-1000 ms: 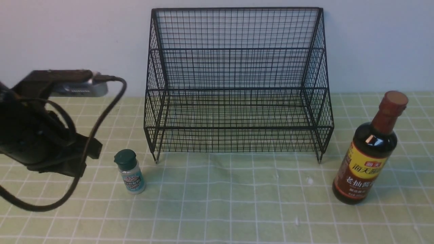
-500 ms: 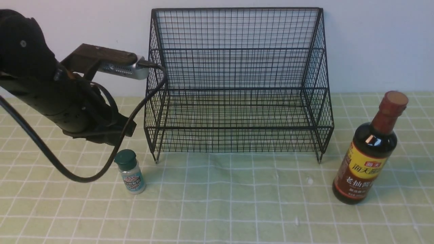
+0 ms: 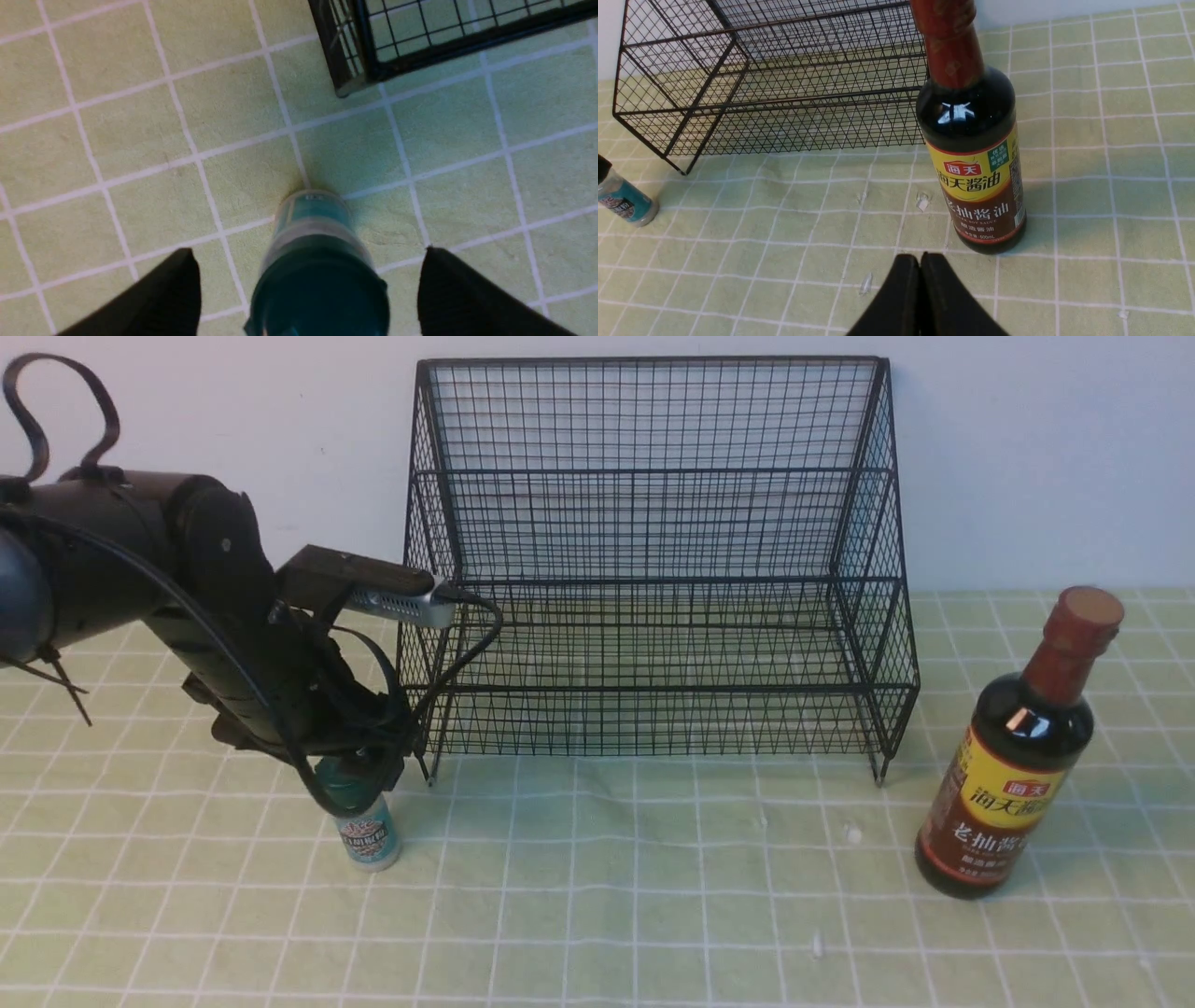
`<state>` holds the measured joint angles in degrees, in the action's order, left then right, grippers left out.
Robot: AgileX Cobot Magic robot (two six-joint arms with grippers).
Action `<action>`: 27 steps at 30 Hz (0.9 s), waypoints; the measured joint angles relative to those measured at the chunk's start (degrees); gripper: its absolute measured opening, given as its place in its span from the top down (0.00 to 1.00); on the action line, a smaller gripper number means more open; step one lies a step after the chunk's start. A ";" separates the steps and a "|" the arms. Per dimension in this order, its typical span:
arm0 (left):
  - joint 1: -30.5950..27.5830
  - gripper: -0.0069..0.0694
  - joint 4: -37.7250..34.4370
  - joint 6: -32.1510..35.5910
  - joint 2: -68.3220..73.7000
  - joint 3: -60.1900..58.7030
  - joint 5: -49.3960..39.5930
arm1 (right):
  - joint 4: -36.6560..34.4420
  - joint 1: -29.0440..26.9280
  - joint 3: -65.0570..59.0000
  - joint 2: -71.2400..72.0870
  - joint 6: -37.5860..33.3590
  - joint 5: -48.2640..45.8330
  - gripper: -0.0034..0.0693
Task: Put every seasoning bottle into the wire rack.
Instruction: Use the left arm to grab the condiment bottle closest to it, then use the left arm to put the condiment bottle back on the shelf
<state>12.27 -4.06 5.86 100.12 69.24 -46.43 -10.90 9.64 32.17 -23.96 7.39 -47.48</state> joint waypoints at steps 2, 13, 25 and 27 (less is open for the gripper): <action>0.00 0.17 0.00 0.00 1.15 0.00 0.24 | 0.00 0.00 0.00 0.00 0.00 -0.13 0.97; 0.00 0.47 0.39 0.00 3.23 0.65 -0.94 | 0.11 0.00 0.00 0.00 -0.40 -0.78 0.97; 0.00 0.47 6.41 0.00 -7.19 13.81 -19.73 | 0.11 0.00 0.00 0.00 -1.97 -2.92 0.97; 0.00 0.47 4.97 0.00 -9.41 17.04 -20.23 | 0.11 0.00 0.00 0.00 -1.93 -2.92 0.97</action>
<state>12.27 0.91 5.86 90.71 86.27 -66.66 -10.79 9.64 32.17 -23.96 5.46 -50.41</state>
